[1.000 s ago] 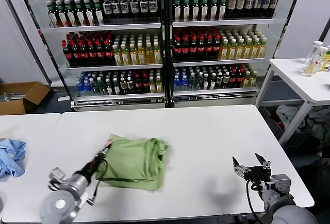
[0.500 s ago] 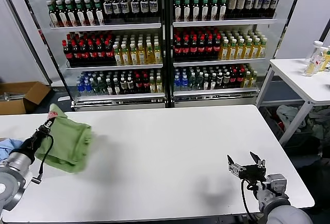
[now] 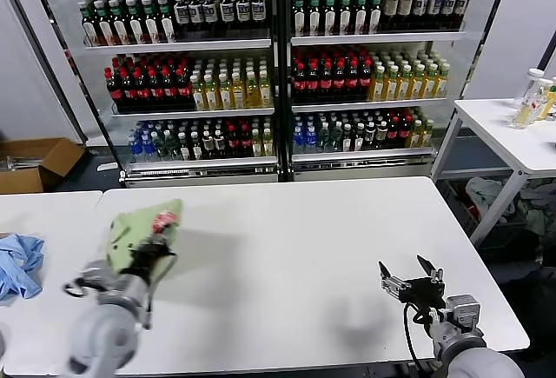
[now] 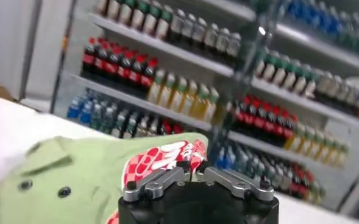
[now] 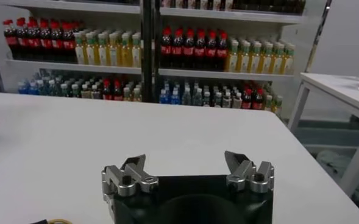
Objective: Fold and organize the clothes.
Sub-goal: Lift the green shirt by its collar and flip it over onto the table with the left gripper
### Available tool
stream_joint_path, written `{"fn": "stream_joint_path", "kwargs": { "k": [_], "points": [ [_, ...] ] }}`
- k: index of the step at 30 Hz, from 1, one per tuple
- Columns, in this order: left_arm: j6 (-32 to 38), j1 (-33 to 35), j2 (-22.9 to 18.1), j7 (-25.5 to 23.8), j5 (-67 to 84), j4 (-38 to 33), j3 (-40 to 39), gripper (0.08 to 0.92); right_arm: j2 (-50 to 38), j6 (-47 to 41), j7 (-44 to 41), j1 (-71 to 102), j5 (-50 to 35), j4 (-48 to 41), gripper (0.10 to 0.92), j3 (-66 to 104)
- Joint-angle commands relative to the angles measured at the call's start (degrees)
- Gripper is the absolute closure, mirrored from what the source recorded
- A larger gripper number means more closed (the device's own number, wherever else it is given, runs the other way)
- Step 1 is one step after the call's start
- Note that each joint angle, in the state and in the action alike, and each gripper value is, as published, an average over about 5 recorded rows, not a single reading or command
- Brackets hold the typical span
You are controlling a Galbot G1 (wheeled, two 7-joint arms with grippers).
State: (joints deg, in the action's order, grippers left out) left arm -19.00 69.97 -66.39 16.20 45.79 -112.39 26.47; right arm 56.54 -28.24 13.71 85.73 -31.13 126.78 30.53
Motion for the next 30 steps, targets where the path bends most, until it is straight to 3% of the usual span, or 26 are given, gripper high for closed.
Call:
{"fn": "stream_joint_path", "kwargs": {
  "k": [1, 6, 11, 15, 30],
  "points": [
    [-0.31, -5.4, -10.13, 3.83, -18.54, 7.33, -20.89, 0.899, -0.23, 0.32, -0.05, -1.45, -0.06, -0.65, 0.202, -1.15],
    [-0.63, -7.37, -10.83, 2.94, -18.94, 11.42, -21.55, 0.899, -0.54, 0.34, -0.16, -2.34, -0.54, -0.9, 0.203, -1.37],
    [3.05, -8.49, -10.36, -3.86, -19.39, 11.07, -22.22, 0.852, -0.75, 0.46, -0.35, -3.5, -0.91, -1.47, 0.202, -1.96],
    [5.16, -7.49, -9.95, -6.82, -17.29, 8.24, -22.57, 0.742, -0.71, 0.89, -0.28, -5.09, -1.23, -1.83, 0.203, -3.55],
    [6.92, 1.72, -3.56, -5.72, -10.78, -4.68, -10.26, 0.309, 3.68, 3.41, 1.56, -18.75, -1.19, -6.77, 0.202, -19.5]
  ]
}}
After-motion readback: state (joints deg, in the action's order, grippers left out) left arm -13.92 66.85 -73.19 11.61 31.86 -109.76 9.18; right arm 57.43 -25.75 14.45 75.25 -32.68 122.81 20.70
